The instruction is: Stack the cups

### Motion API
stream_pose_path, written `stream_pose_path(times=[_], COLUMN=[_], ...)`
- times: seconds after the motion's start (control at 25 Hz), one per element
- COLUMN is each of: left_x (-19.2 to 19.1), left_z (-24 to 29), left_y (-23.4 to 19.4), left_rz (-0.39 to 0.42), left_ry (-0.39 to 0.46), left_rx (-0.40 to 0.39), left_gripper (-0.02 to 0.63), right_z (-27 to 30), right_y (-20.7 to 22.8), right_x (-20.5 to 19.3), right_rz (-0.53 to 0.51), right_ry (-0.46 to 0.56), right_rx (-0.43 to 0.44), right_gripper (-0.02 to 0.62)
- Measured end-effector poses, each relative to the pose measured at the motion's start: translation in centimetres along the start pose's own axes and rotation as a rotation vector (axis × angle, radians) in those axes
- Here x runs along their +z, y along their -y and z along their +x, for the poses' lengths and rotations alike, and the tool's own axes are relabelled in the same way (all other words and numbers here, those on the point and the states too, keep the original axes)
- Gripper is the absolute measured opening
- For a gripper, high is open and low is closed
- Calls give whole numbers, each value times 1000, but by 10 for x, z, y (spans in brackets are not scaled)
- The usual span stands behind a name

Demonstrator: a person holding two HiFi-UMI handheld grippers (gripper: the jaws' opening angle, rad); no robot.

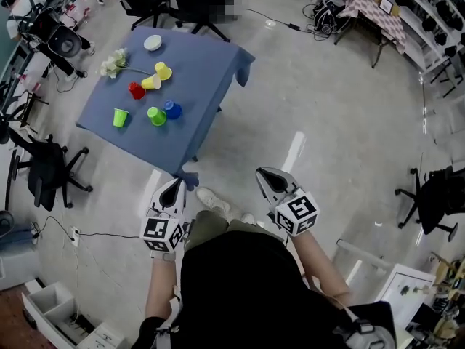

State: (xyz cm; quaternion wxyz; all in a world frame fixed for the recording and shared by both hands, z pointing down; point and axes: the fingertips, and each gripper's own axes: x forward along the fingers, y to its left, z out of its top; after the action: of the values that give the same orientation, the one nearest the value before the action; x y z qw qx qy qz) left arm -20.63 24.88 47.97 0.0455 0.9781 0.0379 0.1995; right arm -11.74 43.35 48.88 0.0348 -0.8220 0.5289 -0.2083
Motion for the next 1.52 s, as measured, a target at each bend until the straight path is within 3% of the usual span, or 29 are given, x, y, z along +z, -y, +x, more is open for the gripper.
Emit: stream_pose_path(times=[0.32,0.56,0.84,1.12,1.52], left_x=[18,31,23,20,19], left_z=[59,91,103,115,116], left_y=[-102,-177,-239,-266,-288], left_rz=[-43,-56,-120,-230,-362], left_ry=[-34,-32,-70,-83,-105], left_rx=[21,31,108,264,589], left_gripper=[11,11,11,11,11], right_z=[112,209,307,368,439], right_y=[24,18,0,-5,9], right_x=[32,60,75,81,68], right_rz=[-32,-102,-230,-357,-543], right_ry=[-81,-153,-239,-331,-496], right_rx=[15,100,223,427,732], right_gripper=[18,18,20,58,165])
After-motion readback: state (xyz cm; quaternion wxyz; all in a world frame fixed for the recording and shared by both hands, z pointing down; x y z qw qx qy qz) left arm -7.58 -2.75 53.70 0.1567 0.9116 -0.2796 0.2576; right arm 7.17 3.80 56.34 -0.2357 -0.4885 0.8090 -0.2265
